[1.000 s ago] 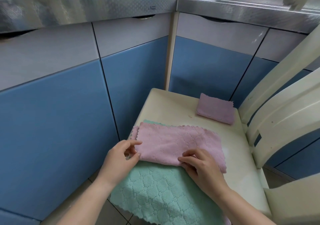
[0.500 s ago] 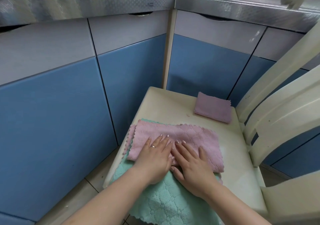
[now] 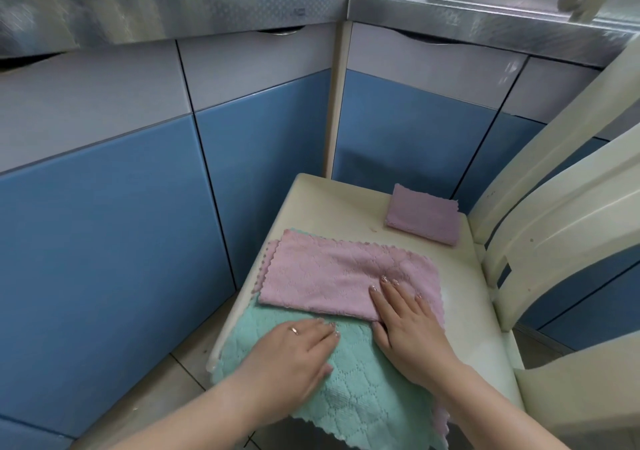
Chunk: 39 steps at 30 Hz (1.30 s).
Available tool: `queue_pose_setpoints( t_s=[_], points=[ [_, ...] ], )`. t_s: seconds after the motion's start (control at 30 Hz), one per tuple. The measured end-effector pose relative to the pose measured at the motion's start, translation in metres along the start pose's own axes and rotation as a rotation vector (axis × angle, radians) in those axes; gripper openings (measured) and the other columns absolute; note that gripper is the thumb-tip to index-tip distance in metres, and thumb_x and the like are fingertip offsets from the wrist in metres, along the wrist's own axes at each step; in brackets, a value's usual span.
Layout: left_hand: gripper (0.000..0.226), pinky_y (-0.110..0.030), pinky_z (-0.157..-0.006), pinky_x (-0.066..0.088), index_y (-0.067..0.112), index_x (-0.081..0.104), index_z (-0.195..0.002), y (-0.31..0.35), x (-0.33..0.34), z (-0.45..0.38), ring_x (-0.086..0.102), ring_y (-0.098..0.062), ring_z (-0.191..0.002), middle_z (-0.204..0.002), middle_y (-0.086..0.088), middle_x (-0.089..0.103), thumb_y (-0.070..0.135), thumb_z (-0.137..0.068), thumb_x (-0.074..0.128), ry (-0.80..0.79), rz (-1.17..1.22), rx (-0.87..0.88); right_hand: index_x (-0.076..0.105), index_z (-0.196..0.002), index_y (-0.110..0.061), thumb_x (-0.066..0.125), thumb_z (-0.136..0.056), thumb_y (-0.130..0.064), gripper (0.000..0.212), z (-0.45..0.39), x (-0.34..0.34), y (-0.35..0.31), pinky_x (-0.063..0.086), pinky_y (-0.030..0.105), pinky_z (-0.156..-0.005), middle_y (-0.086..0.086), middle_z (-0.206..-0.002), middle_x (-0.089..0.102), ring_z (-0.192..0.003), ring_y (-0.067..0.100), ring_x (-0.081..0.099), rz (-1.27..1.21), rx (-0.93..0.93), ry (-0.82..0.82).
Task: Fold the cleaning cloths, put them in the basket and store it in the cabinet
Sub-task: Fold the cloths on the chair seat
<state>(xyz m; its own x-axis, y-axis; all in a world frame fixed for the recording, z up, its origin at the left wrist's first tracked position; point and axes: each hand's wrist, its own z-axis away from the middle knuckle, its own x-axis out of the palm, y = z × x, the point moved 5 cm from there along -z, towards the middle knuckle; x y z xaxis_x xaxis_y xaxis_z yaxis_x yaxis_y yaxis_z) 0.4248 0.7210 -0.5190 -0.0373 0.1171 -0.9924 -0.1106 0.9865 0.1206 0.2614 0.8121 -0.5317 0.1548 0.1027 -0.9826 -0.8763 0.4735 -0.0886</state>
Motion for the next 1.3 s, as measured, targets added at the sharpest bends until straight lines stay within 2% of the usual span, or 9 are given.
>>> queue_pose_setpoints(
  t_s=[0.2,0.33,0.43,0.57,0.67,0.83,1.07,1.17,1.3],
  points=[
    [0.066,-0.031,-0.116,-0.003,0.02,0.012,-0.15,-0.019,0.003,-0.028,0.005,-0.014,-0.146,-0.159,0.003,0.008,0.047,-0.091,-0.001,-0.127,0.007,-0.202,0.046,-0.133,-0.018,0.04,-0.087,-0.043,0.053,-0.012,-0.013,0.01,0.044,0.034,-0.096,0.007,-0.138,0.045,-0.124,0.028,0.046,-0.037,0.009,0.219],
    [0.046,-0.032,-0.116,0.019,0.022,0.03,-0.144,-0.034,-0.007,-0.051,0.025,-0.017,-0.141,-0.15,0.007,0.032,0.036,-0.101,0.023,-0.018,0.09,-0.241,0.064,-0.1,-0.014,0.074,-0.066,-0.015,0.035,-0.012,-0.019,0.027,0.05,0.033,-0.047,0.004,-0.09,0.058,-0.071,0.026,0.06,-0.013,-0.064,0.353],
    [0.029,-0.036,-0.093,0.047,0.018,0.046,-0.122,-0.038,-0.018,-0.066,0.056,-0.015,-0.107,-0.117,0.003,0.058,0.031,-0.098,0.039,0.197,0.729,-0.586,0.069,-0.084,-0.019,0.065,-0.066,-0.018,0.018,-0.016,-0.032,0.026,0.044,0.028,-0.042,-0.001,-0.074,0.058,-0.061,0.023,0.059,0.063,-0.114,0.446],
    [0.049,-0.042,-0.104,0.042,0.003,0.038,-0.137,-0.015,-0.007,-0.088,0.046,-0.032,-0.127,-0.137,-0.019,0.045,0.023,-0.096,0.052,0.277,2.089,-1.01,0.067,-0.07,-0.026,0.043,-0.073,-0.027,0.024,-0.016,-0.06,0.017,0.039,0.021,-0.042,-0.009,-0.068,0.058,-0.059,0.017,0.057,-0.064,-0.059,0.562],
    [0.04,-0.043,-0.096,0.047,-0.001,0.05,-0.126,-0.019,-0.001,-0.1,0.058,-0.032,-0.111,-0.122,-0.022,0.058,0.02,-0.092,0.057,0.548,2.397,-1.057,0.071,-0.077,-0.028,0.05,-0.073,-0.027,0.022,-0.01,-0.064,0.003,0.047,0.025,-0.044,-0.011,-0.073,0.063,-0.062,0.017,0.061,-0.134,-0.09,0.467],
    [0.053,-0.039,-0.098,0.046,0.014,0.045,-0.13,-0.041,0.008,-0.098,0.056,-0.024,-0.112,-0.129,-0.006,0.055,0.014,-0.082,0.067,0.828,1.797,-1.169,0.069,-0.101,-0.033,0.05,-0.087,-0.039,0.025,-0.009,-0.057,-0.015,0.049,0.028,-0.071,-0.011,-0.092,0.063,-0.08,0.009,0.058,-0.3,-0.136,0.181],
    [0.093,-0.026,-0.112,0.023,0.037,0.01,-0.149,-0.086,-0.014,-0.095,0.028,0.0,-0.134,-0.149,0.017,0.025,-0.003,-0.08,0.059,0.674,1.336,-0.633,0.05,-0.132,-0.025,0.057,-0.089,-0.041,0.046,-0.078,-0.065,0.037,0.038,0.025,-0.095,-0.002,-0.13,0.055,-0.117,0.015,0.052,-0.537,0.198,0.244],
    [0.073,-0.029,-0.1,0.042,0.037,0.039,-0.139,-0.095,-0.026,-0.098,0.055,-0.007,-0.103,-0.111,0.016,0.055,-0.003,-0.081,0.059,0.602,1.37,-0.571,0.044,-0.135,-0.027,0.056,-0.085,-0.052,0.057,-0.103,-0.061,0.04,0.046,0.029,-0.088,-0.002,-0.121,0.061,-0.102,0.016,0.058,-0.81,0.308,0.085],
    [0.059,-0.029,-0.092,0.051,0.04,0.052,-0.126,-0.097,-0.051,-0.105,0.061,-0.013,-0.108,-0.125,-0.004,0.06,-0.005,-0.088,0.055,0.566,1.533,-0.475,0.059,-0.113,-0.024,0.058,-0.088,-0.045,0.033,-0.101,-0.064,0.021,0.042,0.026,-0.058,0.004,-0.095,0.055,-0.067,0.015,0.047,-1.304,0.311,-0.237]
  ],
)
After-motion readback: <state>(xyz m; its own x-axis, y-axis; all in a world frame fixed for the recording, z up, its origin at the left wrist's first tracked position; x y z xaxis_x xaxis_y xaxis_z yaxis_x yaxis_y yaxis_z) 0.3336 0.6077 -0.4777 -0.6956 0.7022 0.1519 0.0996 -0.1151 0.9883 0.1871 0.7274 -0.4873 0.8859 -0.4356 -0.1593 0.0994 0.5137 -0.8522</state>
